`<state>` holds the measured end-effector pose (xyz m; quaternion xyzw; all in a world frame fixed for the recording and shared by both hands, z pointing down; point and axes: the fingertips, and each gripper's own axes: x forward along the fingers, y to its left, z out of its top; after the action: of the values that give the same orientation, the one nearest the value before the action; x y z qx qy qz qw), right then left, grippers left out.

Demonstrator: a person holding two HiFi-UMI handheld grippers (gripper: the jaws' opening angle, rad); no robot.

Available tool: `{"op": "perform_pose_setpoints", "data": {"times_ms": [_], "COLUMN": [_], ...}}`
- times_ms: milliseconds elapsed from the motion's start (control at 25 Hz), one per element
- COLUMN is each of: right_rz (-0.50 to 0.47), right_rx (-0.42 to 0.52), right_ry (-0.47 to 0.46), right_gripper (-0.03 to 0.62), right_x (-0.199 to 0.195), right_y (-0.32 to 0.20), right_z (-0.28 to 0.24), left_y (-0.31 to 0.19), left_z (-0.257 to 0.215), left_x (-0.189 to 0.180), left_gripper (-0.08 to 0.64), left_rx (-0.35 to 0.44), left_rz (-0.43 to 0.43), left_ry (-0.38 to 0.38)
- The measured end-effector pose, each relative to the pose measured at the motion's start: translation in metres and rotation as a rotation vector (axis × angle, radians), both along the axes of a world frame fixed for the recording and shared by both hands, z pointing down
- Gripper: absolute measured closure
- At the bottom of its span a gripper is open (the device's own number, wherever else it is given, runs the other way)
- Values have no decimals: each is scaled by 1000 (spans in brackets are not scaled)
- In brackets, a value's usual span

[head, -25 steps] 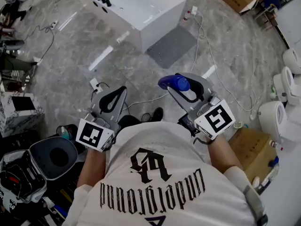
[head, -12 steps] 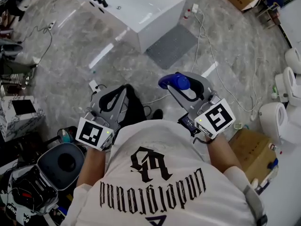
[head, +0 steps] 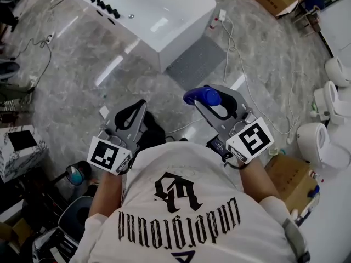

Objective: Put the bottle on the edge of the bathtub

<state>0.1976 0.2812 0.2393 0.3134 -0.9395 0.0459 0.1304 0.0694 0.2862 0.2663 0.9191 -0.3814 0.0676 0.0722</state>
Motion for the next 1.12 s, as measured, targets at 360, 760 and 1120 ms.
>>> {"op": "perform_pose_setpoints", "data": {"times_ms": [360,760,1120], "right_rz": [-24,1,-43], "right_rx": [5,2,15], "right_ry": [-1,26,37], "right_gripper": [439,439,439], "right_x": [-114,-179,-195], "right_y": [-116,-197,-265], "right_z": [-3,-12,-1], "left_y": [-108,-178,-224], "left_z": [5,-4,-4], "left_x": [-101,-179,-196], "left_gripper": [552,552,552], "left_rx": [2,-3,-10], "left_rz": [7,17,-49], "left_ry": [12,2,17]}}
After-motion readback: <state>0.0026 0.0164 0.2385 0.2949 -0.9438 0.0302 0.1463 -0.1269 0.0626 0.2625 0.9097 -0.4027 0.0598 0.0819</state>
